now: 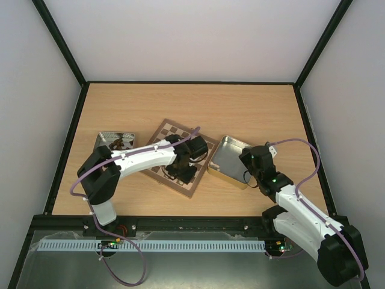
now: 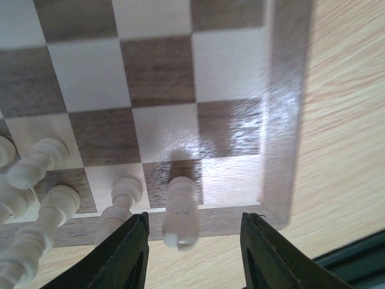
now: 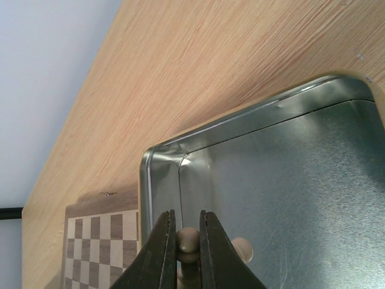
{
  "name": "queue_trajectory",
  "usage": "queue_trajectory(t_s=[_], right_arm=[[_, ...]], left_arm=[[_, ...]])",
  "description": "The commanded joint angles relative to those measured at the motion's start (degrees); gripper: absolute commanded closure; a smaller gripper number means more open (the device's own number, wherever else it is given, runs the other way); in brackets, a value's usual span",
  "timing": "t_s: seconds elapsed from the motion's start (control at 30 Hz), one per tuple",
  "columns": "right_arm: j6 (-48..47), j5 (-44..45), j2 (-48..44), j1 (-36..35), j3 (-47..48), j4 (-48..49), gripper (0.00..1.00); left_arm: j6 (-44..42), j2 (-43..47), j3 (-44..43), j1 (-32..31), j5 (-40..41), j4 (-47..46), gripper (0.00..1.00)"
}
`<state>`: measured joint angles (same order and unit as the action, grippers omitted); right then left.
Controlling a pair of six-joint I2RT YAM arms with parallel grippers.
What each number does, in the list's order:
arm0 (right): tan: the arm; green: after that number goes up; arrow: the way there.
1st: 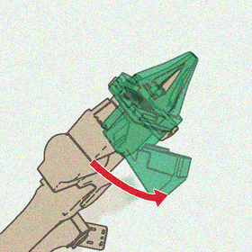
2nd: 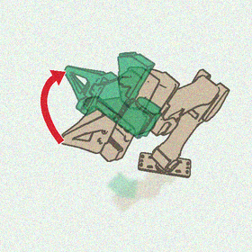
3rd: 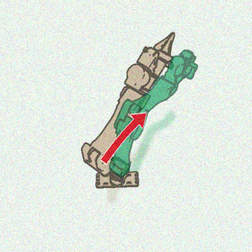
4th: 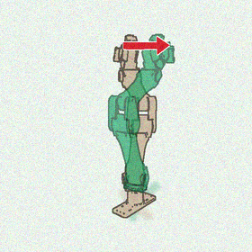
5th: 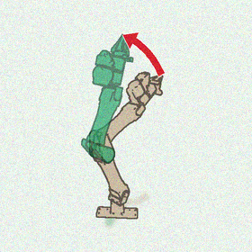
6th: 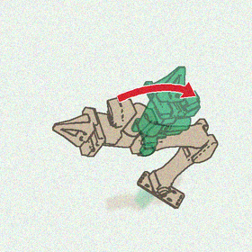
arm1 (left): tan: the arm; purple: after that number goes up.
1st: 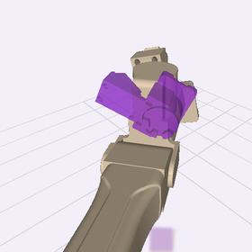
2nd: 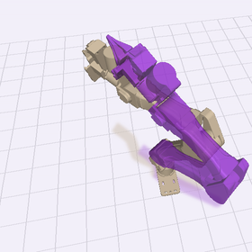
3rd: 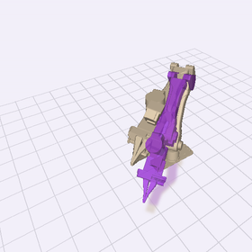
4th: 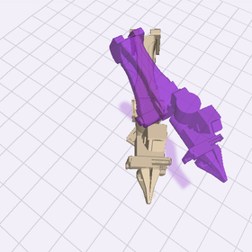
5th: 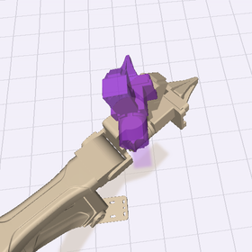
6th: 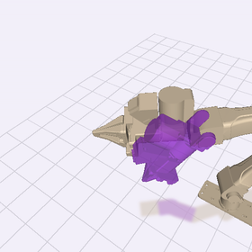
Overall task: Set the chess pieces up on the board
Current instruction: Place the chess piece on the chessboard.
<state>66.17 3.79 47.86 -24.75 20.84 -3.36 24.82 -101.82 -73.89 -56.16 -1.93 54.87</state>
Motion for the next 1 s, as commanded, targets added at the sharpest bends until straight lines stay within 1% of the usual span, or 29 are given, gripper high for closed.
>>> queue_trajectory(t_s=[0.0, 0.1, 0.2, 0.27, 0.3, 0.43, 0.57, 0.7, 0.8, 0.9, 0.97], right_arm=[[-1.18, 0.21, -1.47, 0.14, 0.28, -0.46, 0.98], [-3.74, -2.17, -2.0, 0.15, 1.0, 1.1, 0.98], [-6.96, -5.4, -2.37, 0.14, 1.87, 3.26, 0.98], [-9.31, -7.98, -1.97, 0.14, 2.94, 4.22, 0.98], [-10.04, -9.52, -1.71, 0.14, 3.4, 4.56, 0.98], [-11.58, -16.97, -0.42, 0.14, 5.43, 6.76, 0.98], [-9.42, -21.89, 1.3, 0.15, 8.5, 6.81, 0.98], [-4.9, -25.47, 2.97, 0.14, 11.84, 6.21, 0.98], [-0.61, -28.34, 3.92, 0.17, 14.51, 7.09, 0.98], [3.32, -30.48, 4.62, 0.14, 17.36, 7.91, 0.98], [5.16, -31.7, 5.23, 0.14, 19.51, 7.05, 0.98]], left_arm=[[0.62, 5.21, -4.71, 1.29, -2.66, -0.29, 0.54], [2.1, 8.95, -6.24, 3.06, -3.98, -3.51, 0.5], [5.55, 13.11, -4.33, 5.89, -6.51, -10.7, 0.48], [8.77, 15.85, -1.54, 7.65, -9.19, -18.43, 0.46], [10.91, 17.39, 0.22, 8.16, -10.13, -23.95, 0.45], [17.93, 21.63, 8.06, 8.2, -14.09, -42.76, 0.42], [20.65, 23.45, 14.17, 7.95, -13.27, -56.15, 0.4], [19.13, 23.97, 19.83, 7.69, -9.73, -67.88, 0.38], [15.89, 23.97, 23.46, 6.93, -7.48, -76.15, 0.39], [10.98, 23.67, 27.68, 6.04, -7.68, -86.5, 0.39], [6.19, 23.16, 29.14, 5.62, -8.96, -91.52, 0.39]])
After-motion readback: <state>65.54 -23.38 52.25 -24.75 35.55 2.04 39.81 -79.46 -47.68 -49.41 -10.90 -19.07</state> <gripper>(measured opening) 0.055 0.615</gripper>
